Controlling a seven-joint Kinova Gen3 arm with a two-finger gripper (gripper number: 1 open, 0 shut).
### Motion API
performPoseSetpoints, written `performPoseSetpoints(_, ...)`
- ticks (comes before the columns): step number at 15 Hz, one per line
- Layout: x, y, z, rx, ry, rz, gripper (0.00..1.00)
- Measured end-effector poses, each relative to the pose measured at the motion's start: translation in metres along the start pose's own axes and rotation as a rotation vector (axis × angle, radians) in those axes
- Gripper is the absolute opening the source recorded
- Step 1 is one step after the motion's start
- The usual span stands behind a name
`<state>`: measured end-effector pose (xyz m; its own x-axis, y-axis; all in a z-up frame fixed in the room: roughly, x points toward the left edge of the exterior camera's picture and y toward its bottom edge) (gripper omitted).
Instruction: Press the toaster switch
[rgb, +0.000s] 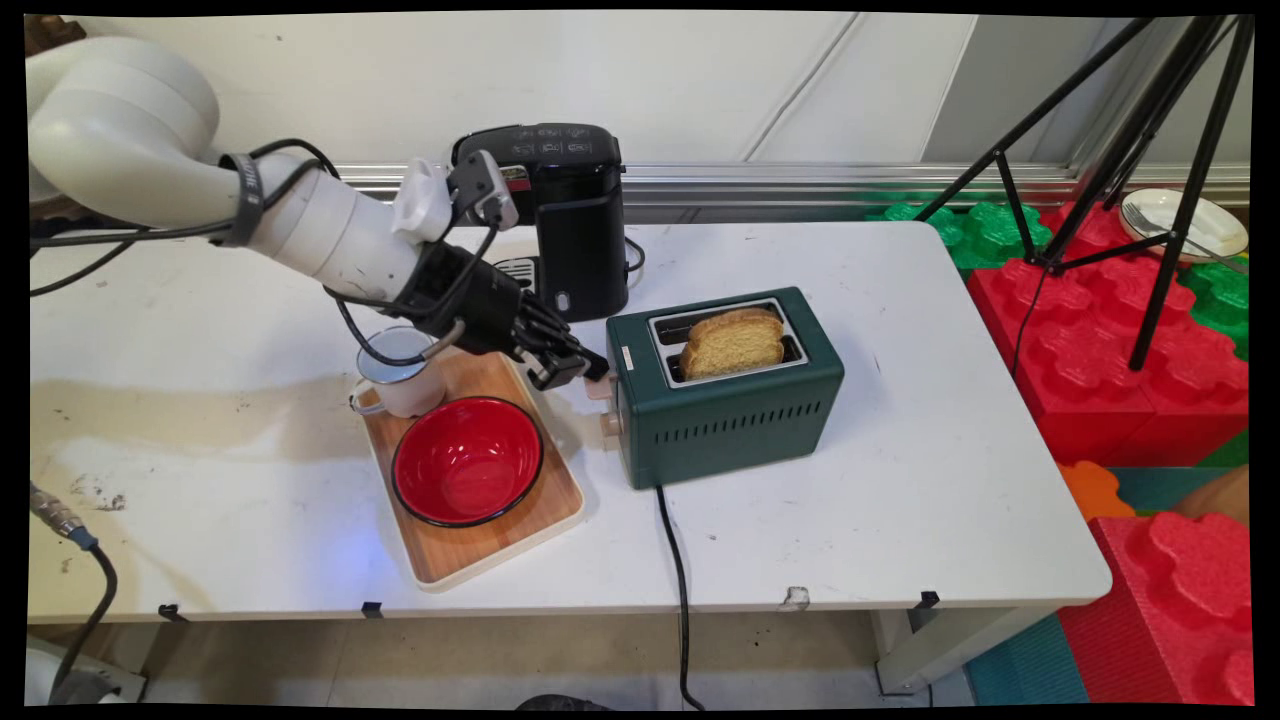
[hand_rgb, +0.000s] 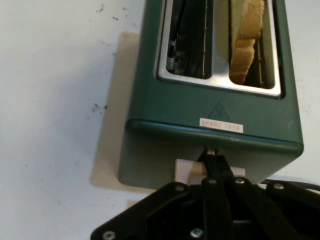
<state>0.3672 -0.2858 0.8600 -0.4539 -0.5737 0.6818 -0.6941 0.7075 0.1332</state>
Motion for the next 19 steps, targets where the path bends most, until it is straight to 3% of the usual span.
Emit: performPoseSetpoints(19,-0.026,0.004,0.03,0.004,-0.039,-0.021,0.0)
